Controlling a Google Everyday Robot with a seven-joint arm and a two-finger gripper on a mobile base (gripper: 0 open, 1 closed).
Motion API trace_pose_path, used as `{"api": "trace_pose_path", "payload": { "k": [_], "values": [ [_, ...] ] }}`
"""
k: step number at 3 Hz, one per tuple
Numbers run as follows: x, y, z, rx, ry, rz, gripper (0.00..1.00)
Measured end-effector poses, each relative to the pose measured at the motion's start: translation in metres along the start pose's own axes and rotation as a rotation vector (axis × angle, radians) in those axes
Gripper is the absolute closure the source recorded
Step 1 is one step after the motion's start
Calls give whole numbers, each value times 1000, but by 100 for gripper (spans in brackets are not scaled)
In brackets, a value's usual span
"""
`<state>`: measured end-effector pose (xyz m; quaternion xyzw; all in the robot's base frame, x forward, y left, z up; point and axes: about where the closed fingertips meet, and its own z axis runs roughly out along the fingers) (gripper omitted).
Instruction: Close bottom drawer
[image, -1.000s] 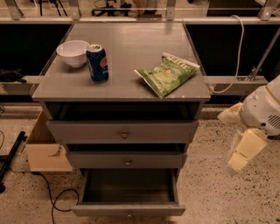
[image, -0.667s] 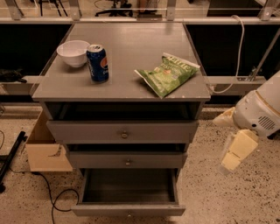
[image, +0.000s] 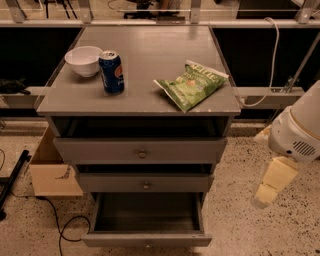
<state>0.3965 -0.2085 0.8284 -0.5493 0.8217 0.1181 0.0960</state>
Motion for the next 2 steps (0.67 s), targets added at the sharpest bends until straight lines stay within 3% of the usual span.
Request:
{"api": "trace_pose_path", "payload": {
  "k": [2],
  "values": [
    [-4, -2, -2, 14, 2, -8, 0]
  ]
}}
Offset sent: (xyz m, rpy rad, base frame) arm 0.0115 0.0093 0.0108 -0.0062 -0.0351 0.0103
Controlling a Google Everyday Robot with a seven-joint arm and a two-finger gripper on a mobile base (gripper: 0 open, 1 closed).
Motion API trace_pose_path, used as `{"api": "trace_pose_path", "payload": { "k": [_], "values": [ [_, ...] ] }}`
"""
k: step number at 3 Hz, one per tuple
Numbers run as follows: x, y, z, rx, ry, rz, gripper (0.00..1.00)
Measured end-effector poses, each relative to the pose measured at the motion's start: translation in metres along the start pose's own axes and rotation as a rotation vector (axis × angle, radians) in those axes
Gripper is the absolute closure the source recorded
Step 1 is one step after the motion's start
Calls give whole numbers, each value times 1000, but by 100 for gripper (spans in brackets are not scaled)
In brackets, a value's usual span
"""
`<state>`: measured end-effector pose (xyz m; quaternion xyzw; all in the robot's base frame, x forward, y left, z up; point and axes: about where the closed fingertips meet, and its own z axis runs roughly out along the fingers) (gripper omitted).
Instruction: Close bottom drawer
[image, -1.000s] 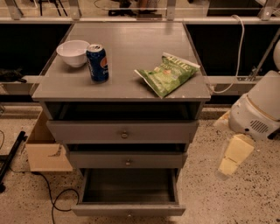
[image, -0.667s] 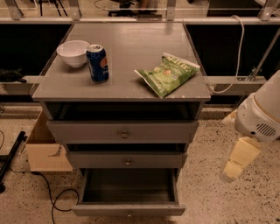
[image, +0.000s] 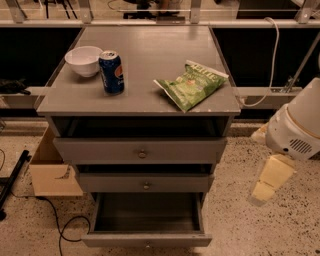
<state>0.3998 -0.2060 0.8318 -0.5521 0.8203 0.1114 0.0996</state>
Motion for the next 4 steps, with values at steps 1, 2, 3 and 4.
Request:
{"api": "trace_pose_path", "payload": {
  "k": [1, 2, 3, 4],
  "values": [
    [-19, -7, 11, -12, -9, -9, 0],
    [-28, -10, 30, -39, -18, -9, 0],
    [-33, -13, 40, -64, -51, -8, 0],
    [-21, -9, 60, -135, -127, 32, 0]
  ]
}}
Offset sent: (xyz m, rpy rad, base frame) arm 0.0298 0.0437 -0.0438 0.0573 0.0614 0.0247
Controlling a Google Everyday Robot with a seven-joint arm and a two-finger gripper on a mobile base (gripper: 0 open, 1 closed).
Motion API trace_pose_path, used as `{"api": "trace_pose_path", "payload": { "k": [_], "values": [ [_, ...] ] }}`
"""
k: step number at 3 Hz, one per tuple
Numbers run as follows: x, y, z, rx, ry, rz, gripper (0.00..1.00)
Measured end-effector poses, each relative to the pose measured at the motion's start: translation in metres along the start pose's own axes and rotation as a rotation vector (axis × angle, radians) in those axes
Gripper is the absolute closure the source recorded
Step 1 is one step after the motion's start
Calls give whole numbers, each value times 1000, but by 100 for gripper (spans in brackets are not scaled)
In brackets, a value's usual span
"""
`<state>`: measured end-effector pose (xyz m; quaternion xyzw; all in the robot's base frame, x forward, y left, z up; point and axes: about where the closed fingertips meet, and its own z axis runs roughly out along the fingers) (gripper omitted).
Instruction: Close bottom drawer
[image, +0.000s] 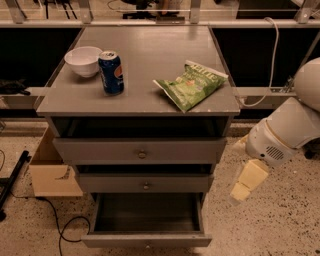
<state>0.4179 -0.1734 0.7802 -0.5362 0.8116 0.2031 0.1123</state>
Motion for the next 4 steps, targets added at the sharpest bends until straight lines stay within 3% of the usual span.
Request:
{"api": "trace_pose_path", "payload": {
  "k": [1, 2, 3, 4],
  "values": [
    [-2, 0, -1, 8, 10, -7, 0],
    [-6, -1, -2, -36, -93, -14, 0],
    [42, 9, 8, -130, -319, 75, 0],
    [86, 25, 2, -131, -400, 144, 0]
  ]
}}
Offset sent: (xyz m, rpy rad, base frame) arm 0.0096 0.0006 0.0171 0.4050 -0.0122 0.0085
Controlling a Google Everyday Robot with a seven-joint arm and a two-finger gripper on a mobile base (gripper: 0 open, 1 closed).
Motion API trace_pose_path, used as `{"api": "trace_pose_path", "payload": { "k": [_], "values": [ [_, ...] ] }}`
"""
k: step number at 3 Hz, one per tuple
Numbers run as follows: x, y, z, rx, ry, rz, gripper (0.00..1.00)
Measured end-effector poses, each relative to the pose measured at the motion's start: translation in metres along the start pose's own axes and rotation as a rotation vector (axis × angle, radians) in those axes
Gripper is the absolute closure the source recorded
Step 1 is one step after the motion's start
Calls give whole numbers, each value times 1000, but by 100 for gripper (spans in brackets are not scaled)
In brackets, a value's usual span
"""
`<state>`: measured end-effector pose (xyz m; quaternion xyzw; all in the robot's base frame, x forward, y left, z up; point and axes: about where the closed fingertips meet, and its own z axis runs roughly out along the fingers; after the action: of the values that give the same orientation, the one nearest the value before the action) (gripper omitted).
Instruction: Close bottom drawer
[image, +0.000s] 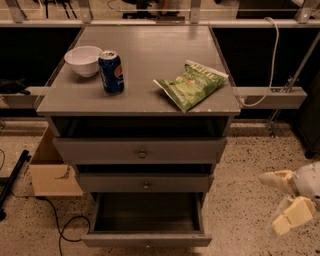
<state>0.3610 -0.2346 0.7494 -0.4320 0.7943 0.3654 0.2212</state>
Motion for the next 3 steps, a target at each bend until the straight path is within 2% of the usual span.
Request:
{"api": "trace_pose_path", "payload": {
  "k": [1, 2, 3],
  "values": [
    [31, 5, -2, 19, 39, 89, 0],
    [30, 5, 3, 21, 51, 96, 0],
    [13, 4, 13, 19, 54, 62, 0]
  ]
}}
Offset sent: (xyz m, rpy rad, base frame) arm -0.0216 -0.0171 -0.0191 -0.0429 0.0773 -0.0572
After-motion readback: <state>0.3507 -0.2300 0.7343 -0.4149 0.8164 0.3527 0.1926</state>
